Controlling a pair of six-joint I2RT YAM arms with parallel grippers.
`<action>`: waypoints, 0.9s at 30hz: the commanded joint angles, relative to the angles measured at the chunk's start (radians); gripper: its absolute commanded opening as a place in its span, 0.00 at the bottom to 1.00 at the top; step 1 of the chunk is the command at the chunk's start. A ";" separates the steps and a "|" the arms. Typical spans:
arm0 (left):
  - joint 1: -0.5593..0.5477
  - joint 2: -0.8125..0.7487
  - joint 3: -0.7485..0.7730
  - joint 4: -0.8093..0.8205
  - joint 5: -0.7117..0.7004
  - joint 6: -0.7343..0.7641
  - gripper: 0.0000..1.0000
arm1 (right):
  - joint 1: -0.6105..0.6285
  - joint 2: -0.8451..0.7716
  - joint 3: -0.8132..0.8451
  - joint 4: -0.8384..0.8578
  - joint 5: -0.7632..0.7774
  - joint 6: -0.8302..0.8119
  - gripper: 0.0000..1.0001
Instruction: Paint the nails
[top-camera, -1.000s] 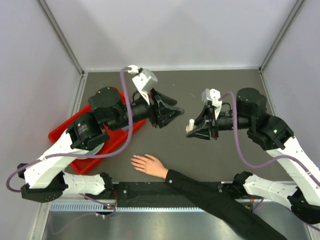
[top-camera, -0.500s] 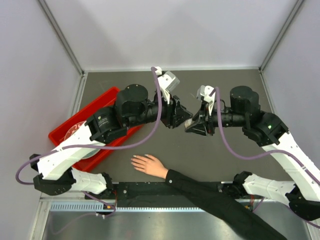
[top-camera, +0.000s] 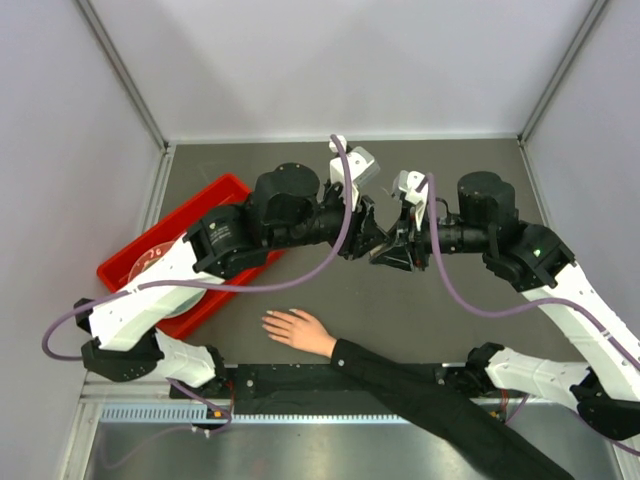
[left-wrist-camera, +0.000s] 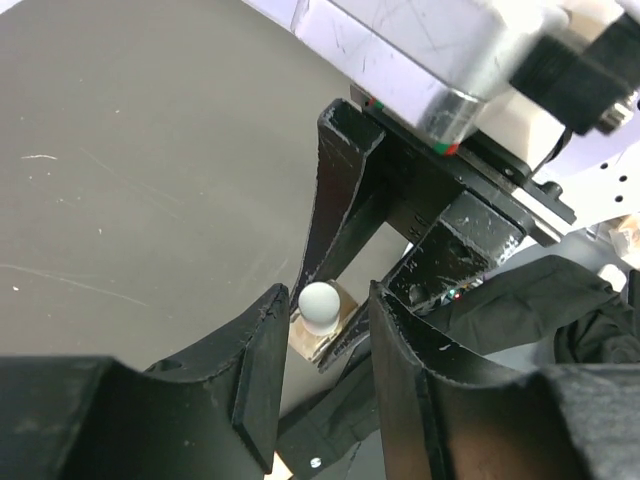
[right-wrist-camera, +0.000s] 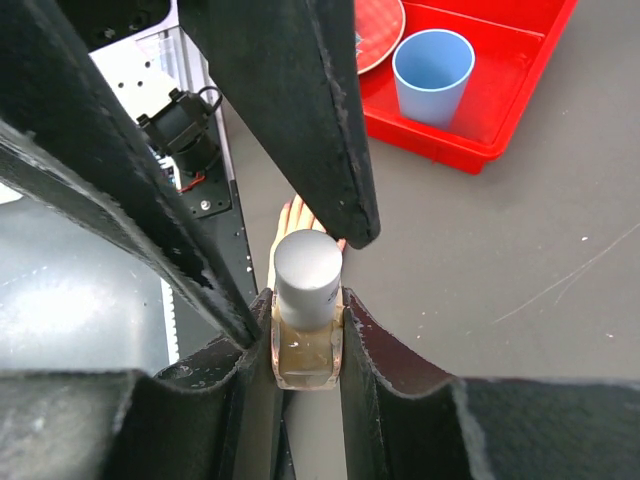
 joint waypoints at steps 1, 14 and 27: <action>-0.004 0.005 0.047 -0.017 -0.008 0.018 0.41 | 0.008 -0.006 0.053 0.022 -0.002 -0.017 0.00; -0.004 0.034 0.087 -0.067 0.021 0.010 0.11 | 0.007 -0.020 0.033 0.048 0.008 -0.016 0.00; -0.004 0.034 0.111 -0.085 -0.234 0.070 0.00 | 0.007 -0.075 -0.018 0.035 0.199 0.026 0.93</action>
